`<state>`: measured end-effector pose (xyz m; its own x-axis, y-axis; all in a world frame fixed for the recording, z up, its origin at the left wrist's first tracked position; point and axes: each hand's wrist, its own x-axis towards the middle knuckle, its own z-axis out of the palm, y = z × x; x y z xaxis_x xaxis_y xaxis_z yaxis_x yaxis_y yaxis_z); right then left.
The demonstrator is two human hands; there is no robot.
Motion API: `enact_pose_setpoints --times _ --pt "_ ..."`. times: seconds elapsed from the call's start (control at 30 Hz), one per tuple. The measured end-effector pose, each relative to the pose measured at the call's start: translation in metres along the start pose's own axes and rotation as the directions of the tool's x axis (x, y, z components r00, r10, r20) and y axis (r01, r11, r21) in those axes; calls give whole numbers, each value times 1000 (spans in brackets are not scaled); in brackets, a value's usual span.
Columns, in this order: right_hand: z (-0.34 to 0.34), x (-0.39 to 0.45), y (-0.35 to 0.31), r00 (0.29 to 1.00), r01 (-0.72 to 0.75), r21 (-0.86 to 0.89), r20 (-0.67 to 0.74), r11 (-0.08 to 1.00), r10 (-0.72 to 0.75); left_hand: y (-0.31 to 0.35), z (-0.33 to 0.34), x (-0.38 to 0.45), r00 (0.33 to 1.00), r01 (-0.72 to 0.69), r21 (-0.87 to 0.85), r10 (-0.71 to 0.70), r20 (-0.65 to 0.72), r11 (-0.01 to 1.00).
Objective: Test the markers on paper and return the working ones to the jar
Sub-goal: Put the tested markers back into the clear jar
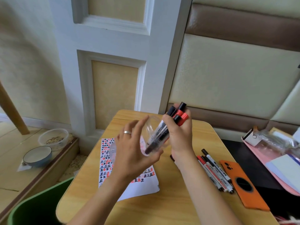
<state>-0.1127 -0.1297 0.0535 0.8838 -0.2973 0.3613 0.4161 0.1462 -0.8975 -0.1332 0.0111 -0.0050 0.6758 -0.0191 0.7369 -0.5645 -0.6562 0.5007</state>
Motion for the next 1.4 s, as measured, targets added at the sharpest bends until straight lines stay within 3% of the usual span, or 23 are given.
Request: enact_pose_setpoints --times 0.1,0.2,0.37,0.43,0.57,0.77,0.83,0.9,0.97,1.03,1.13,1.2,1.4 --pt "7 -1 -4 986 83 -172 154 982 -57 -3 -2 5 989 136 -216 -146 -28 967" --pt "17 1 -14 963 183 -425 260 887 -74 -7 2 5 977 199 -359 -212 3 912" --pt "29 2 -11 902 396 -623 402 675 -158 -15 7 2 972 226 -496 -228 57 838" --pt "29 4 -2 898 414 -668 411 618 -158 -17 5 1 970 234 -517 -232 70 823" --pt "21 9 2 914 258 -666 403 700 47 -18 2 1 967 256 -581 -202 158 772" --pt "16 12 5 902 291 -651 430 701 26 -23 3 -7 932 323 -554 -159 325 767" --pt "11 10 4 903 284 -607 429 742 6 -21 4 -9 932 322 -531 -163 325 784" --pt "2 9 6 938 168 -482 345 860 10 -23 5 -11 936 319 -521 -178 303 792" --pt "-14 12 15 988 82 -450 155 889 -13 -26 5 -12 934 327 -520 -185 306 789" --pt "-39 15 30 1000 25 -618 19 786 -17 -28 6 -13 929 339 -517 -192 317 786" --pt "-82 16 56 990 -53 -952 -12 300 138 -26 5 -14 923 356 -543 -195 333 760" --pt "-98 9 65 967 -51 -997 -37 51 253 -25 4 -15 917 366 -540 -197 345 757" --pt "-100 -4 59 961 -66 -996 -77 -51 264 -20 1 -17 906 379 -531 -188 379 758"
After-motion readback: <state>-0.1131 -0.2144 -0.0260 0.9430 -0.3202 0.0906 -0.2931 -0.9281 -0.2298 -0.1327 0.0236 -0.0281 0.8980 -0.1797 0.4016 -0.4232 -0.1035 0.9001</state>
